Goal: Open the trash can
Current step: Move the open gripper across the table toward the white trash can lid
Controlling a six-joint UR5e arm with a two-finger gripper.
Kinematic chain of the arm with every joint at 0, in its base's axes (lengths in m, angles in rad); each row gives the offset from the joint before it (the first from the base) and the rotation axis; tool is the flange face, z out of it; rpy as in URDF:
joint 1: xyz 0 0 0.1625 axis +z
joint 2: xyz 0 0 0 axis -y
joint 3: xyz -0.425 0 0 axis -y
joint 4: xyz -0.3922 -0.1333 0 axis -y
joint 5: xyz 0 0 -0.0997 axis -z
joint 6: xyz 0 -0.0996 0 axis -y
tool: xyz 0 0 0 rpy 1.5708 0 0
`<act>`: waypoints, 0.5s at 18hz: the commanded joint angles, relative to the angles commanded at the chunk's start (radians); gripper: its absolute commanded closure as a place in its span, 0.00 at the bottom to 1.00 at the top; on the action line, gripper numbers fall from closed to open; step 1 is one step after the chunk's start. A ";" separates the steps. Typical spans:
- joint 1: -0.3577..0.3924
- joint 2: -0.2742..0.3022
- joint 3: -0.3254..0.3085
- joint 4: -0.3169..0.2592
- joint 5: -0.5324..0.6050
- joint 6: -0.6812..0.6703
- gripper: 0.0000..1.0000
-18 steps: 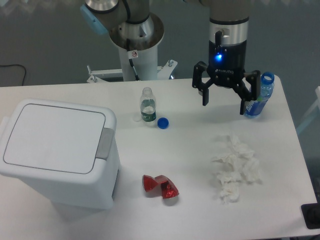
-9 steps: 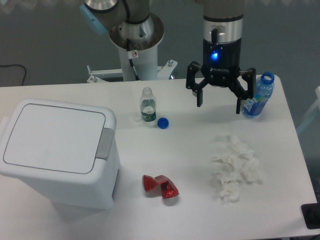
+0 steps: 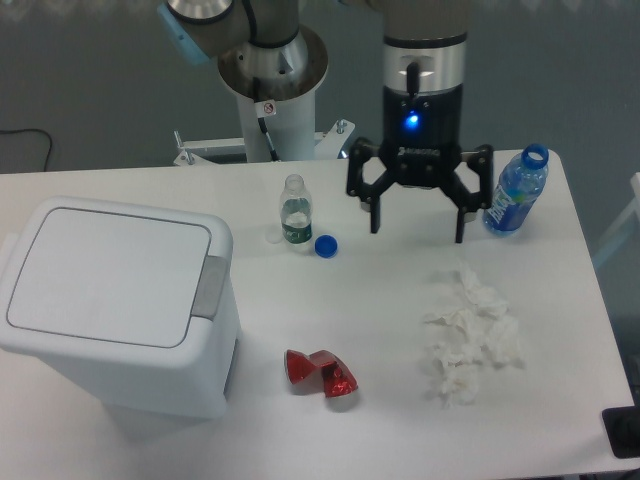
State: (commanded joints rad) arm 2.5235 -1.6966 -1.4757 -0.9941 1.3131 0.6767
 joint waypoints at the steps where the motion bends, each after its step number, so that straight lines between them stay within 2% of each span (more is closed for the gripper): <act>1: -0.008 0.000 0.000 0.002 -0.008 -0.032 0.00; 5: -0.026 0.000 0.002 0.005 -0.026 -0.173 0.00; 9: -0.046 -0.008 -0.002 0.040 -0.069 -0.313 0.00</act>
State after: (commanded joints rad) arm 2.4775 -1.7042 -1.4772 -0.9542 1.2441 0.3637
